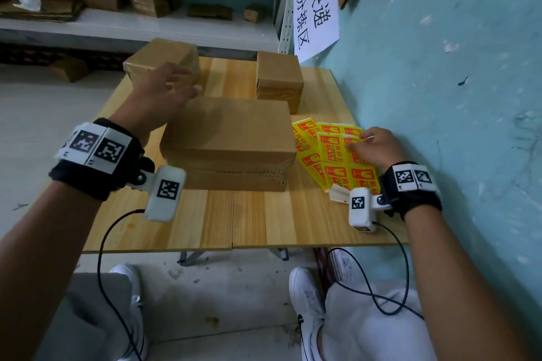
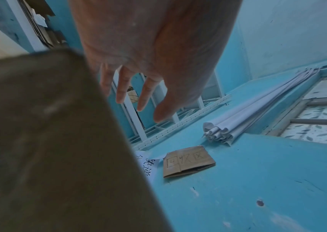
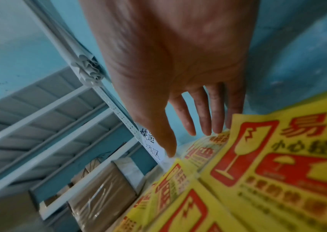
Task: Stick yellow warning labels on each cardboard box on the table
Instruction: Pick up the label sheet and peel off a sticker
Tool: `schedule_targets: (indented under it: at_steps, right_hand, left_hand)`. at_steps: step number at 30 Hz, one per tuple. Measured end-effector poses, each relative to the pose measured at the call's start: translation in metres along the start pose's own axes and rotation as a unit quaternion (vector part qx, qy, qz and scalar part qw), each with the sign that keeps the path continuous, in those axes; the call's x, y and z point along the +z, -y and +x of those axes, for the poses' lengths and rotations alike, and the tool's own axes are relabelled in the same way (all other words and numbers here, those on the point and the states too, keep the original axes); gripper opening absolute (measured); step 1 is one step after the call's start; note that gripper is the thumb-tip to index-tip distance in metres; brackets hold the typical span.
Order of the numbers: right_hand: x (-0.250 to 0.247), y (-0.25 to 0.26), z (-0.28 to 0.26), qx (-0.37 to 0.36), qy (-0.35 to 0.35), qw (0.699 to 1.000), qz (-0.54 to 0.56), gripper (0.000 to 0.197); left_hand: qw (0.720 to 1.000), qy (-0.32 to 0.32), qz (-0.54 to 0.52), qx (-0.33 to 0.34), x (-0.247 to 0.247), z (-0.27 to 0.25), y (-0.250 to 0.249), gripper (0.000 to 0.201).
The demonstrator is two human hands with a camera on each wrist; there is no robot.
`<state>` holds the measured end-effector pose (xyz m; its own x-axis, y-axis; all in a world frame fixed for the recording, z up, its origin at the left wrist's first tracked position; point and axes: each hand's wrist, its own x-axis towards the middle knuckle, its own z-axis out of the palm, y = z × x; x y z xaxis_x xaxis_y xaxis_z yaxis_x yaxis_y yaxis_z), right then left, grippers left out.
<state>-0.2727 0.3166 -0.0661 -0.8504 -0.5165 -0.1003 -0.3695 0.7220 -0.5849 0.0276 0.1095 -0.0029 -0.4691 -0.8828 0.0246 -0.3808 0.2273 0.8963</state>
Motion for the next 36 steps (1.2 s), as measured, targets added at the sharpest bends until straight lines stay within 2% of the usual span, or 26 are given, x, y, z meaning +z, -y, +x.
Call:
schedule_targets:
  at_steps: [3, 6, 14, 16, 19, 20, 24, 27, 32, 36]
  right_hand:
    - [0.003, 0.000, 0.001, -0.010, 0.015, 0.998, -0.067, 0.066]
    - [0.004, 0.002, 0.001, -0.013, 0.010, 0.996, -0.087, 0.072]
    - [0.005, 0.008, -0.002, 0.029, -0.009, 0.999, -0.025, 0.080]
    - [0.005, 0.008, -0.001, 0.032, -0.026, 0.999, -0.006, 0.069]
    - [-0.005, 0.011, 0.000, -0.022, -0.065, 0.997, 0.047, 0.015]
    - [-0.011, 0.014, -0.002, -0.046, -0.072, 0.993, 0.078, 0.011]
    - [-0.045, 0.046, -0.024, -0.144, -0.079, 0.955, 0.246, 0.014]
    - [-0.069, 0.075, -0.051, -0.200, -0.053, 0.922, 0.329, 0.015]
    - [-0.081, 0.112, -0.094, -0.266, 0.006, 0.878, 0.398, 0.015]
    - [-0.074, 0.129, -0.116, -0.295, 0.045, 0.870, 0.393, 0.016]
  left_hand:
    - [1.000, -0.007, -0.006, 0.009, 0.001, -0.001, -0.005, 0.041]
    - [1.000, -0.004, -0.013, 0.012, 0.000, -0.003, -0.004, 0.038]
    - [1.000, -0.002, -0.008, 0.020, -0.007, -0.010, 0.000, 0.035]
    - [1.000, 0.000, -0.009, 0.022, -0.009, -0.011, 0.000, 0.035]
    - [1.000, 0.006, -0.009, 0.024, -0.011, -0.012, -0.001, 0.034]
    - [1.000, 0.010, -0.012, 0.023, -0.012, -0.012, -0.002, 0.033]
    - [0.998, 0.023, -0.038, 0.049, -0.016, -0.017, -0.012, 0.028]
    - [0.995, 0.031, -0.058, 0.079, -0.016, -0.024, -0.026, 0.022]
    - [0.986, 0.077, -0.082, 0.119, -0.013, -0.043, -0.050, 0.021]
    - [0.979, 0.100, -0.107, 0.145, -0.012, -0.057, -0.063, 0.029]
